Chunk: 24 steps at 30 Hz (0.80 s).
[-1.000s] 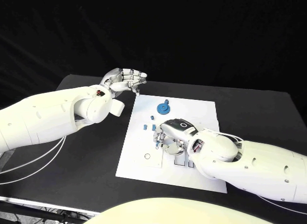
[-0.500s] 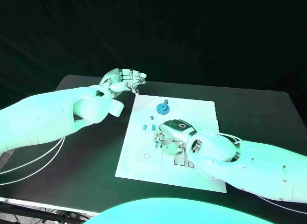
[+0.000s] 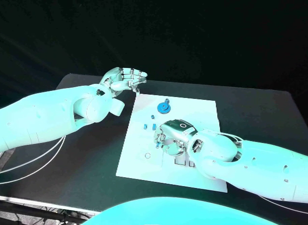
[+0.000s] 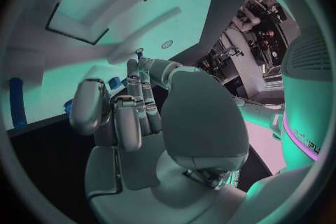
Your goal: Assemble the parts on the task board
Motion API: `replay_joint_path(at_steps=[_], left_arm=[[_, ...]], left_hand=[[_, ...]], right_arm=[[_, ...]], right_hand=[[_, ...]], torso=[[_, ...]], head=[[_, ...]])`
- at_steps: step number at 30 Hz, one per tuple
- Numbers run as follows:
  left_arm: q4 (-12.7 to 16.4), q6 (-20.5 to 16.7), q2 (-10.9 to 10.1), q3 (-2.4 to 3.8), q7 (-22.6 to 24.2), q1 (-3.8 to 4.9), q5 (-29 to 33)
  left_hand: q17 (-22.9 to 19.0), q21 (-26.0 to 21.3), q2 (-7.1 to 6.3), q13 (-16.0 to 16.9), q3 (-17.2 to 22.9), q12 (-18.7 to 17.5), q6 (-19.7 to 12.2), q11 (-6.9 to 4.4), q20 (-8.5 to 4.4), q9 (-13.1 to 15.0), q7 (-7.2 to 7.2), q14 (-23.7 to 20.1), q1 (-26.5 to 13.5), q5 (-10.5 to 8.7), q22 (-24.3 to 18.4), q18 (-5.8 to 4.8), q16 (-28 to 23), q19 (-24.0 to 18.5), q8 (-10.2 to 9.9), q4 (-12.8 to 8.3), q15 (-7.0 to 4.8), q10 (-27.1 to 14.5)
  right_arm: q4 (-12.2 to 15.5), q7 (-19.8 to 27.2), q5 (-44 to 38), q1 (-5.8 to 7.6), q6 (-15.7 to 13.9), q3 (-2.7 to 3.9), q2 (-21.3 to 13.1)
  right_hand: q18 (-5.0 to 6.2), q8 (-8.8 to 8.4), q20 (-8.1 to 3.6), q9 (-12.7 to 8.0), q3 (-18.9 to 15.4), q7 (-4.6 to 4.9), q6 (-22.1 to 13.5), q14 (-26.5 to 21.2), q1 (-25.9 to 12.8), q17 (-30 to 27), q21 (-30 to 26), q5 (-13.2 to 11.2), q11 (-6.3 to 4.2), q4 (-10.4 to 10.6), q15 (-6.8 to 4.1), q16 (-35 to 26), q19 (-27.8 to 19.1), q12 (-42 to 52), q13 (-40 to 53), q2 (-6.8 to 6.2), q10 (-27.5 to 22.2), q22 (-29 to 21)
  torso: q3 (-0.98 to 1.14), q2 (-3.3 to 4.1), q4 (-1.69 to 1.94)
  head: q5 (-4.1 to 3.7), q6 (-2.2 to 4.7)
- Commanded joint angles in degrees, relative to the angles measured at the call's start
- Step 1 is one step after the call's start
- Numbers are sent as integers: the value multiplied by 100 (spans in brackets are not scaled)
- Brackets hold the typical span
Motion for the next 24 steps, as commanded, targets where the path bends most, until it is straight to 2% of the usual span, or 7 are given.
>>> replay_joint_path(at_steps=[1,24], left_arm=[[6,88,7,5,22,8,-19],[5,85,-1,5,13,8,-20]], left_hand=[[-8,-31,0,-7,1,30,32,3,33,-5,27,-4,35,9,-7,88,12,13,17,-26,34,-36],[-10,-33,-1,-11,-3,35,33,5,34,-9,28,-5,26,9,-9,87,13,13,22,-20,35,-39]], right_arm=[[-3,-1,-68,-6,155,-3,2],[-92,-41,-115,-75,214,-14,69]], right_hand=[[-41,20,5,9,28,-7,38,318,-17,64,-21,19,-10,-12,-24,17,-10,30,5,36,33,309],[-41,22,6,15,30,-7,36,318,-23,66,-23,19,-10,-20,-23,18,-11,25,6,38,37,309]], torso=[[0,1,3],[1,2,2]], head=[[3,-14],[12,-58]])
